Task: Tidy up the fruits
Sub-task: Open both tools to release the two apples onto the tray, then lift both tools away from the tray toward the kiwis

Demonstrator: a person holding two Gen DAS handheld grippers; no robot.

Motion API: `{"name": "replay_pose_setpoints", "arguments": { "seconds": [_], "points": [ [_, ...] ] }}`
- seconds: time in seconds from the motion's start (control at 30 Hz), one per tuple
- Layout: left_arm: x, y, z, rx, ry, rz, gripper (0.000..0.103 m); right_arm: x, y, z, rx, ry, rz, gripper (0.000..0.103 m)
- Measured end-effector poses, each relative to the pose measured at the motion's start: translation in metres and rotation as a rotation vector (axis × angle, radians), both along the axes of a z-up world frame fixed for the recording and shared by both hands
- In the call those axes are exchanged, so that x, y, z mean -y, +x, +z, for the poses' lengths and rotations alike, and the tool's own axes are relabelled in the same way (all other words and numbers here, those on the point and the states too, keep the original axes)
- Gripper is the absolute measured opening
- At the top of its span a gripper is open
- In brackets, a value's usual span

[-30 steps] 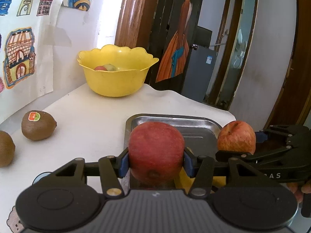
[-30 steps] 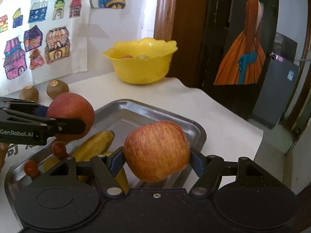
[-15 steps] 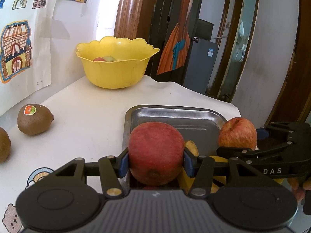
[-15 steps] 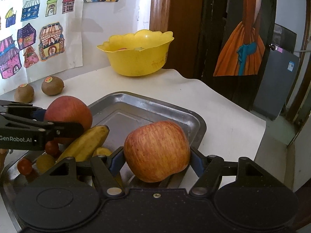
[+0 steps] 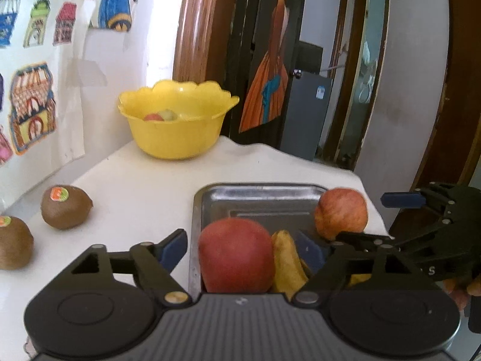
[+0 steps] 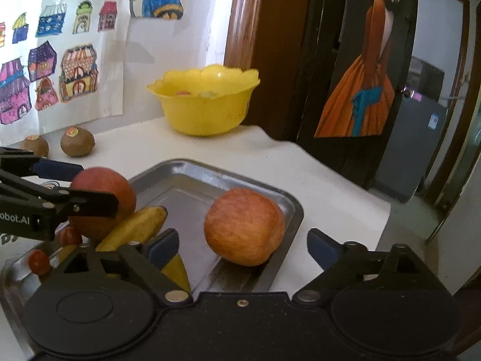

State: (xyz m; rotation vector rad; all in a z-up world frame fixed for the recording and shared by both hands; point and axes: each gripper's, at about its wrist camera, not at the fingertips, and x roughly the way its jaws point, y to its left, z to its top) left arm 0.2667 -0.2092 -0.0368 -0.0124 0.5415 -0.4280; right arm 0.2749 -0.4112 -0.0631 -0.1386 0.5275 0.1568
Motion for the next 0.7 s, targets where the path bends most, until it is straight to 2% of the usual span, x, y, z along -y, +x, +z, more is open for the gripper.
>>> {"name": "replay_pose_setpoints", "arguments": {
  "seconds": [0.13,0.27,0.47,0.7],
  "points": [
    [-0.008,-0.015,0.016,0.048,-0.016,0.01,0.096,-0.007,-0.021,0.018,0.061,-0.026,-0.015,0.102],
    [-0.019,-0.034,0.032,0.104,-0.022,0.03,0.102,-0.016,-0.045,0.04,0.13,-0.035,-0.032,0.102],
    [-0.044,-0.063,0.052,0.151,-0.026,0.066,0.103,-0.033,-0.088,0.07,0.206,-0.021,-0.047,0.102],
    [-0.083,-0.102,0.064,0.183,-0.01,0.109,0.103,-0.057,-0.146,0.093,0.254,0.02,-0.064,0.102]
  ]
}}
